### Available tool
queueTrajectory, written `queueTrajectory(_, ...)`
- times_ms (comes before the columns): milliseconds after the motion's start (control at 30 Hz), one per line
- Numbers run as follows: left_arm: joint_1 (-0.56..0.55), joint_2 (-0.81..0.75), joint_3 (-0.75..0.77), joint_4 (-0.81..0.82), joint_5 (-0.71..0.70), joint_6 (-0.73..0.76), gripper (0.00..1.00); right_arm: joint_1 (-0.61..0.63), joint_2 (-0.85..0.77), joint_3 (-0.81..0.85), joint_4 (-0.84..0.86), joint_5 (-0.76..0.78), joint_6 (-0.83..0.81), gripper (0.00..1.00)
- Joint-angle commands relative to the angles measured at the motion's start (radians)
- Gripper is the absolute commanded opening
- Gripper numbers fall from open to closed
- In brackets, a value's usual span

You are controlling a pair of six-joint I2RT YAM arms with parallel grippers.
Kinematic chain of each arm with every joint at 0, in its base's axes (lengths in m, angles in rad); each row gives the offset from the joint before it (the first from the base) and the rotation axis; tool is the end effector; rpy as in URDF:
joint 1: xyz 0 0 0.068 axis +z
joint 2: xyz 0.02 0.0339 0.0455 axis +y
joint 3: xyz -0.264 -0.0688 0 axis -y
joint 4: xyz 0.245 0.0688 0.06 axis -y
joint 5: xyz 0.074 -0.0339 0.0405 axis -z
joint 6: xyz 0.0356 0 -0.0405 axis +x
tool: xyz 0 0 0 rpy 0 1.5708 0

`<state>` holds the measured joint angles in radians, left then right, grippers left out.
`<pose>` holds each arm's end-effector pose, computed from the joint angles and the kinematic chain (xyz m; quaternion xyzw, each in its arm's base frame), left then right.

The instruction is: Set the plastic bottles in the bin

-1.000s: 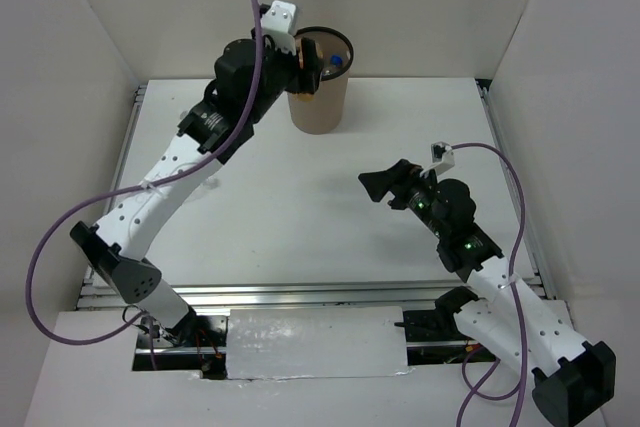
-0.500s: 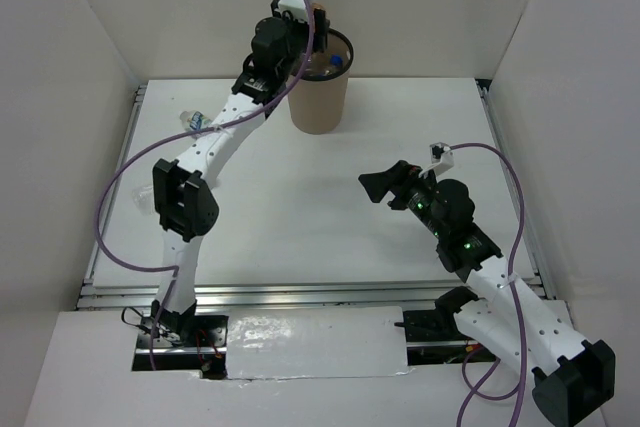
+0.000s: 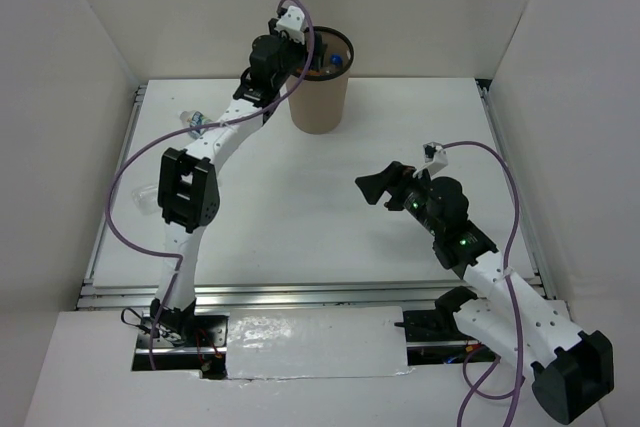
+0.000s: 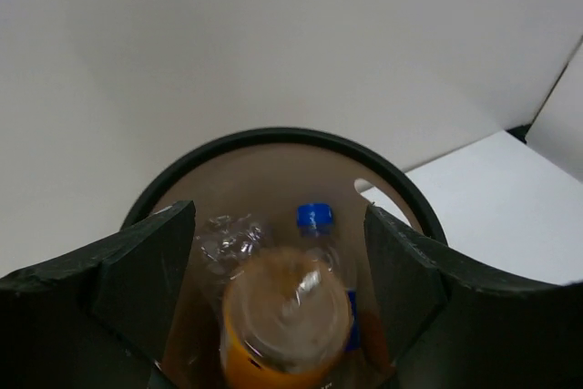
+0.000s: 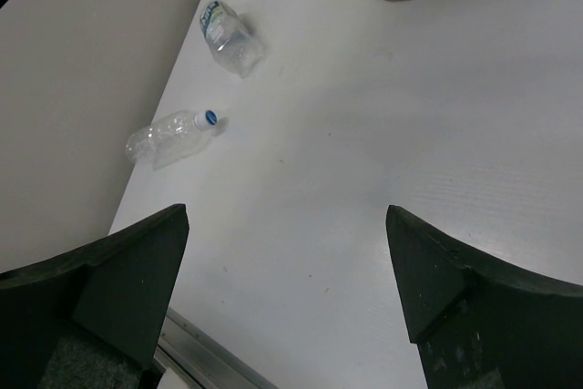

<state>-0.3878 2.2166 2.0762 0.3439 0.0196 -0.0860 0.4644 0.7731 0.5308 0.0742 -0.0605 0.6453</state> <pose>0.4970 -0.2038 0.3716 0.1025 0.6233 -0.1880 0.7521 0.1701 0.0876 0.2790 0.0495 0.7623 0.3594 0.5360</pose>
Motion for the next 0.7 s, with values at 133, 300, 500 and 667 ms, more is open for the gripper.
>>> queueTrajectory(133, -0.005, -0.147, -0.036, 0.035, 0.066, 0.005, 0.91, 0.011, -0.003, 0.043, 0.021, -0.005, -0.033, 0.96)
queueTrajectory(300, -0.014, -0.276, -0.114, -0.069, 0.007, 0.038, 0.99, 0.013, -0.008, 0.046, 0.013, -0.018, -0.032, 0.97)
queueTrajectory(500, -0.011, -0.504, -0.263, -0.293, -0.257, 0.126, 0.99, 0.014, -0.028, 0.040, 0.015, -0.019, -0.032, 0.97)
queueTrajectory(667, 0.038, -0.586, -0.284, -0.577, -0.647, 0.125, 0.99, 0.019, -0.017, 0.037, 0.027, -0.038, -0.022, 0.97)
